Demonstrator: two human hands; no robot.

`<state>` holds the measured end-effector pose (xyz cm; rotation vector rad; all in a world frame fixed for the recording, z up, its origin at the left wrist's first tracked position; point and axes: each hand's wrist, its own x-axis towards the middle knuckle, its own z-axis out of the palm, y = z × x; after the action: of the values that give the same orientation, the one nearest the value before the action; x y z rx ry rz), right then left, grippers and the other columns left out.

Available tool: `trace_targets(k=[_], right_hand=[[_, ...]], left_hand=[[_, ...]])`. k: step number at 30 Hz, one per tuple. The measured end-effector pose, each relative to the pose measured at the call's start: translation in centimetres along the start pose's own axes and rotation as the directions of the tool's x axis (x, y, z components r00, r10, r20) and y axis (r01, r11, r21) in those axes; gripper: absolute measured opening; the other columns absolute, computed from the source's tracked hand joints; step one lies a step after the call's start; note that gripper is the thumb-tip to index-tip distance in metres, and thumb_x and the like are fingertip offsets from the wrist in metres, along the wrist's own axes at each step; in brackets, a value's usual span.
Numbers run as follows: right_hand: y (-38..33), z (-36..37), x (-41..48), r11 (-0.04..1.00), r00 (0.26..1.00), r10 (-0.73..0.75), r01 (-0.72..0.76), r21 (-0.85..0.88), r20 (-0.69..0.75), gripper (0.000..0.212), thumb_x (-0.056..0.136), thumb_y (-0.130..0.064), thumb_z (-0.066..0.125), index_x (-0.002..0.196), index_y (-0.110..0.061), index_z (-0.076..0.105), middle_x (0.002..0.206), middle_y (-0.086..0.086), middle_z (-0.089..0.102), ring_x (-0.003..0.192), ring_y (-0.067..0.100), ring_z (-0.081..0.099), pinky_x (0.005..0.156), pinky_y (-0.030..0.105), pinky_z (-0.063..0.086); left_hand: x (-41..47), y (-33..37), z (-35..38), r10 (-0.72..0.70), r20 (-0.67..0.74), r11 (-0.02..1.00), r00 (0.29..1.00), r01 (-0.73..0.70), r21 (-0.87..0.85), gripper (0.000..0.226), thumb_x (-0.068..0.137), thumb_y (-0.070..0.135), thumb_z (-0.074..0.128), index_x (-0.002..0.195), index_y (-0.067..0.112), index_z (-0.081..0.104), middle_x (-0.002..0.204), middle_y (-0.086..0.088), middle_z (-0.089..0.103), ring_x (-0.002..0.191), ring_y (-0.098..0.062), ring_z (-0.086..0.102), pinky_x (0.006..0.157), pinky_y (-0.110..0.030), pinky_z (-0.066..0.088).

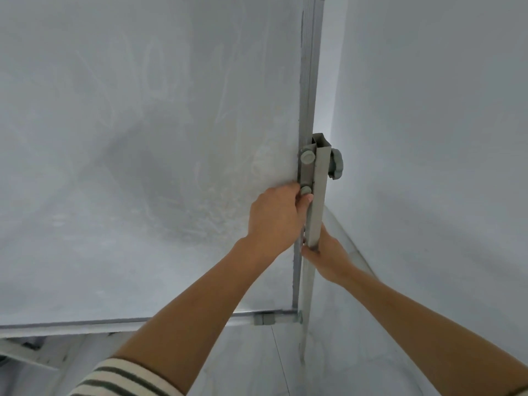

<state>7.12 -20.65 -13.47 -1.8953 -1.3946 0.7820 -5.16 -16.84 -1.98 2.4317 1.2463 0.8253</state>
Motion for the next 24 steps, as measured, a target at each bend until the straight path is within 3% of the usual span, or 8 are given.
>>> trace_targets(k=[5,9,13,18,21,24], right_hand=[[1.1,0.6,-5.4,0.998,0.999,-0.049,0.049,-0.045,0.008,0.041,0.091,-0.023,0.056,0.126,-0.020,0.035,0.099,0.008,0.066,0.086,0.027,0.066,0.075,0.039,0.055],[1.8,0.8,-9.2,0.991,0.995,-0.101,0.103,-0.085,0.027,0.032,0.092,-0.025,0.056,0.117,-0.018,0.038,0.086,-0.001,0.060,0.072,0.017,0.061,0.058,0.025,0.046],[1.9,1.4,-11.9,0.986,0.991,-0.129,0.130,-0.108,0.015,0.032,0.092,-0.027,0.056,0.116,-0.018,0.038,0.083,-0.005,0.057,0.068,0.014,0.058,0.053,0.024,0.040],[0.7,1.0,-13.4,0.986,0.998,-0.057,0.062,-0.157,0.036,0.042,0.089,-0.033,0.057,0.124,-0.020,0.037,0.097,-0.003,0.062,0.089,0.027,0.064,0.071,0.038,0.051],[1.2,0.9,-15.0,0.958,0.999,-0.003,0.013,-0.285,0.035,0.055,0.089,-0.039,0.055,0.137,-0.022,0.035,0.112,0.002,0.065,0.098,0.028,0.064,0.083,0.041,0.052],[2.1,2.5,-17.9,0.959,0.998,0.030,-0.015,-0.283,0.048,0.044,0.089,-0.036,0.055,0.130,-0.021,0.050,0.109,0.001,0.070,0.100,0.023,0.065,0.087,0.037,0.050]], left_hand=[[-5.5,2.2,-0.7,-0.002,-0.026,1.000,1.000,0.002,0.012,0.027,0.098,0.036,0.046,0.090,0.014,0.060,0.067,0.003,0.054,0.059,-0.019,0.052,0.063,-0.033,0.050],[-9.6,4.1,-0.9,-0.053,-0.066,0.999,0.996,0.052,-0.012,0.028,0.098,0.036,0.045,0.101,0.013,0.061,0.075,-0.001,0.064,0.067,-0.022,0.063,0.070,-0.036,0.056],[-13.0,5.1,-1.3,-0.097,-0.095,0.994,0.991,0.091,-0.061,0.025,0.099,0.030,0.042,0.105,0.012,0.059,0.080,-0.009,0.072,0.069,-0.027,0.068,0.070,-0.042,0.058],[-15.6,5.5,-2.7,-0.139,0.035,0.990,0.990,0.140,-0.008,0.030,0.100,0.031,0.041,0.124,0.017,0.051,0.078,-0.007,0.067,0.073,-0.027,0.067,0.076,-0.045,0.058],[-18.2,4.3,-4.1,-0.164,0.062,0.986,0.985,0.165,-0.012,0.031,0.098,0.034,0.045,0.123,0.018,0.054,0.078,-0.003,0.065,0.076,-0.024,0.064,0.078,-0.042,0.055],[-22.2,1.6,-5.9,-0.230,0.074,0.973,0.970,0.231,-0.013,0.027,0.095,0.035,0.049,0.113,0.019,0.061,0.074,0.002,0.065,0.074,-0.020,0.063,0.074,-0.034,0.052]])
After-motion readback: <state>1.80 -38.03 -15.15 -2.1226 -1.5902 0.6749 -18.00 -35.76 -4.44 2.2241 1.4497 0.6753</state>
